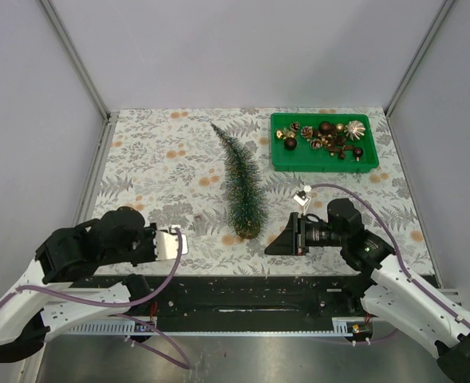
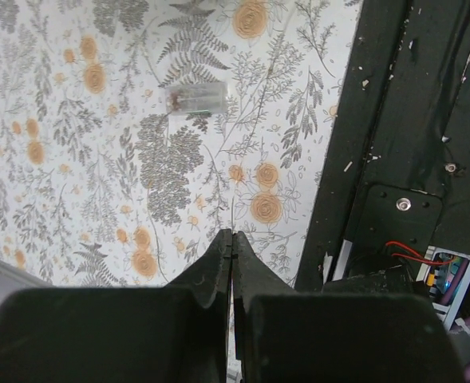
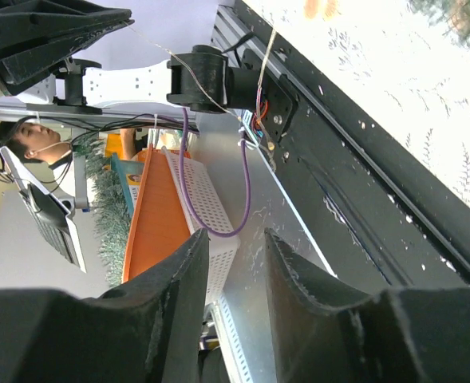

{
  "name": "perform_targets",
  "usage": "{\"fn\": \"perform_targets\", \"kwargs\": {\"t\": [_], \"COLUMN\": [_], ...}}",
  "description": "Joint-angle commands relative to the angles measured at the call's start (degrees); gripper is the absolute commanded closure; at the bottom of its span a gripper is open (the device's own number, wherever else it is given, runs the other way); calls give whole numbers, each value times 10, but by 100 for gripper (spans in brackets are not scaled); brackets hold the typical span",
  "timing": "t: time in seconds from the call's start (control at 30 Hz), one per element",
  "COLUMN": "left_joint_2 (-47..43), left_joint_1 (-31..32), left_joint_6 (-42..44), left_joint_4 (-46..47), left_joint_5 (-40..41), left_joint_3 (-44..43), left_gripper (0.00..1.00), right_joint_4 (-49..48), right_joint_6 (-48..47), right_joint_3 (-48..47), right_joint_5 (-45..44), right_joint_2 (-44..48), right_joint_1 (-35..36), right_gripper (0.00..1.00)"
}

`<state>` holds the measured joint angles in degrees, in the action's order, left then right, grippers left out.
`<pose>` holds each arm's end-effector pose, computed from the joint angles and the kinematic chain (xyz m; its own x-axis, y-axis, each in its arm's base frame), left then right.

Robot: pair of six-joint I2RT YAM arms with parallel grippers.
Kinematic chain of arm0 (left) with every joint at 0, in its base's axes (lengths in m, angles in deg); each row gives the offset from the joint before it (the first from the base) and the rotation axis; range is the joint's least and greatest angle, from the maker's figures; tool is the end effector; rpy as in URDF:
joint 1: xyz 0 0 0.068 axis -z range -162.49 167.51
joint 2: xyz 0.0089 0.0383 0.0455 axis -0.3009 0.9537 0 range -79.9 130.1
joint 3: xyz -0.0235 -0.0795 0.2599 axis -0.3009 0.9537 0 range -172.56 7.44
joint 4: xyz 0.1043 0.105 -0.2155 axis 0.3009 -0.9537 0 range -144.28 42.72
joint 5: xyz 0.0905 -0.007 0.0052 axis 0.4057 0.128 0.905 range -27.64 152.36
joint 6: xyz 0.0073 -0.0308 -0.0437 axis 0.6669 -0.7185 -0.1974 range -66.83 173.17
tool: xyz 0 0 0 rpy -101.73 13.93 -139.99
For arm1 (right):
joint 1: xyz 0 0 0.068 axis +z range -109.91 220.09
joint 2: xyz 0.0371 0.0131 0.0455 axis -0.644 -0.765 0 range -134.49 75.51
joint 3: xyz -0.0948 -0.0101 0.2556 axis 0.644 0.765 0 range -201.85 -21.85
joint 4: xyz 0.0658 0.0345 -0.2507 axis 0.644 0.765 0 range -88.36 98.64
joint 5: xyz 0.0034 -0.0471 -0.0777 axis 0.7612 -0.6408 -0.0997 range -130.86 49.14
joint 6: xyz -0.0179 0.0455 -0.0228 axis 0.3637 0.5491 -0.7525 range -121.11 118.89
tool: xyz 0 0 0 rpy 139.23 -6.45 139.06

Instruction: Decorate the small christmas tree

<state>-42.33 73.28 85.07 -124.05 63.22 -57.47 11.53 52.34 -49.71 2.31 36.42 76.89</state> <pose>0.0409 -0.0593 0.3570 0.0711 0.8346 -0.5462 0.9230 0.1526 0.3532 0.1138 0.1156 0.2551 -0.9334 0.0335 -0.3574 -0.3326 0.2936 0.8962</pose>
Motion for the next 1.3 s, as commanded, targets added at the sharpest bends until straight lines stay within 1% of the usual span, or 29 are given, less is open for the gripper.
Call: {"fn": "perform_targets", "kwargs": {"t": [0.0, 0.07, 0.2, 0.3, 0.4, 0.53, 0.6, 0.7, 0.77, 0.93, 1.0, 1.07, 1.1, 1.17, 1.27], "left_joint_2": [18, 23, 29, 28, 20, 3, 1, 2, -1, 6, 20, 43, 59, 96, 144], "left_joint_1": [-3, -3, -3, -3, -3, -2, -3, -2, -2, -8, -35, -81, -114, -186, -292], "left_joint_6": [-15, -37, -39, -22, -4, 2, -10, -24, -19, -36, -41, -47, -54, -63, -76], "left_joint_4": [-120, -121, -121, -120, -119, -119, -114, -72, -26, 55, 80, 101, 106, 109, 111], "left_joint_5": [29, 51, 87, 113, 146, 175, 192, 257, 298, 358, 361, 340, 325, 274, 193], "left_joint_3": [-65, -94, -145, -165, -168, -143, -120, -77, -48, 0, 5, -8, -19, -51, -77], "left_gripper": [100, 100, 100, 100, 100, 100, 100, 100, 100, 100, 100, 100, 100, 100, 100], "right_joint_4": [11, 19, 24, 39, 76, 110, 128, 148, 169, 240, 254, 255, 254, 247, 226], "right_joint_6": [-59, -72, -87, -102, -128, -153, -165, -181, -196, -243, -258, -266, -266, -267, -261], "right_joint_3": [-69, -83, -108, -131, -163, -197, -214, -229, -243, -305, -331, -349, -356, -360, -355], "right_joint_5": [2, -1, -1, 2, -15, -32, -35, -38, -45, -110, -142, -163, -170, -178, -193], "right_joint_2": [-14, -24, -44, -53, -51, -52, -57, -63, -61, -60, -63, -74, -82, -96, -105], "right_joint_1": [-1, -1, -1, -1, -1, -1, -1, -1, -1, -1, -1, -1, -1, -1, -1], "right_gripper": [57, 56, 56, 56, 55, 48, 42, 41, 40, 39, 39, 39, 39, 39, 40]}}
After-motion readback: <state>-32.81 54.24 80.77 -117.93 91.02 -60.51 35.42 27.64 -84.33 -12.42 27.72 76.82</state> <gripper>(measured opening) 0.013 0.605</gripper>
